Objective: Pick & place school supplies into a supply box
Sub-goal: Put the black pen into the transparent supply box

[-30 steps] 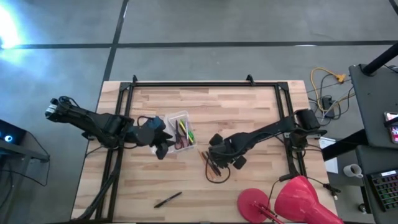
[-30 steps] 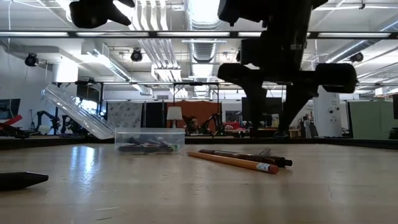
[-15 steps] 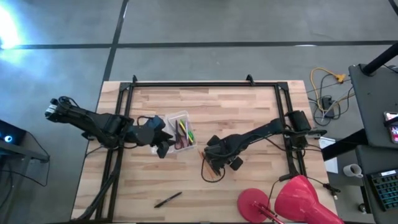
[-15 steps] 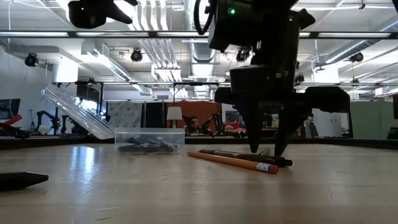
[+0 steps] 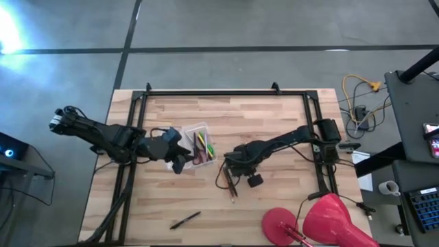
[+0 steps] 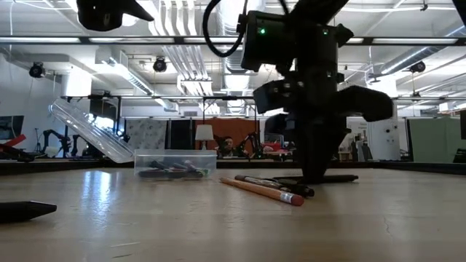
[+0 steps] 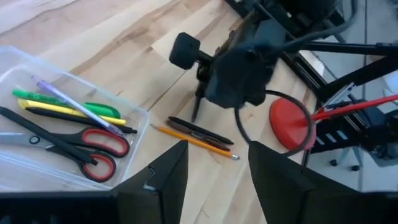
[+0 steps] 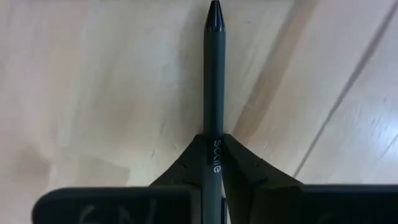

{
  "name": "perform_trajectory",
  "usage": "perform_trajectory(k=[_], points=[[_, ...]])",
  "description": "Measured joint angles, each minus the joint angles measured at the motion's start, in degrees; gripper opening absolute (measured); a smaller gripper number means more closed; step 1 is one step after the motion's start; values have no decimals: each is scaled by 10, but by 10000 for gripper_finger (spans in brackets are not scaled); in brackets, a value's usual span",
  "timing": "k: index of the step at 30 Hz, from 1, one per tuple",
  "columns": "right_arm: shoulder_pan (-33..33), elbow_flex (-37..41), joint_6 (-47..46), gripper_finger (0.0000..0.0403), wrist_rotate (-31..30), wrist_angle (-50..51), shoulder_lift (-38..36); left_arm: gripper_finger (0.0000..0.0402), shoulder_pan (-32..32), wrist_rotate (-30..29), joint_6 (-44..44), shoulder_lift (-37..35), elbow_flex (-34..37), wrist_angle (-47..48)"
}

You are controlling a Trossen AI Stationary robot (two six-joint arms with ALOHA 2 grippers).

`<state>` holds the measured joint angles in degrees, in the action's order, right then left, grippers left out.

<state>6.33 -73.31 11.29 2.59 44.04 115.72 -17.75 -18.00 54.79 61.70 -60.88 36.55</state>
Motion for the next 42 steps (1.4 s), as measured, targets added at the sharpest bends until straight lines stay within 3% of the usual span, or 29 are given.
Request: perform_trajectory(k=[6, 10, 13, 20, 24, 29, 33, 36, 39, 42], points=[[-13, 8, -185, 20, 90, -32, -34, 152, -32, 0, -25, -22, 0, -4], [-23, 18, -342, 20, 112, -153, -96, 152, -66, 0, -27, -37, 0, -5], [-44, 21, -457, 19, 109, -271, -121, 152, -93, 0, -26, -42, 1, -5], [-74, -11, -640, 20, 112, -403, -90, 152, -132, 0, -18, -39, 2, -11], [-96, -37, -735, 32, 37, -426, -28, 152, -151, 1, -17, -39, 2, -16], [-106, -81, -778, 58, -24, -438, 23, 152, -169, 0, 1, -37, 2, -16], [-111, -128, -748, 78, 18, -412, 57, 152, -183, 1, 20, -34, 2, -16], [-111, -167, -743, 96, 10, -343, 67, 152, -192, 1, 30, -27, 2, -16], [-109, -189, -676, 116, -19, -282, 70, 152, -200, 6, 31, -16, 3, -16], [-101, -204, -548, 132, -45, -248, 49, 152, -202, 11, 31, -5, 5, -17]])
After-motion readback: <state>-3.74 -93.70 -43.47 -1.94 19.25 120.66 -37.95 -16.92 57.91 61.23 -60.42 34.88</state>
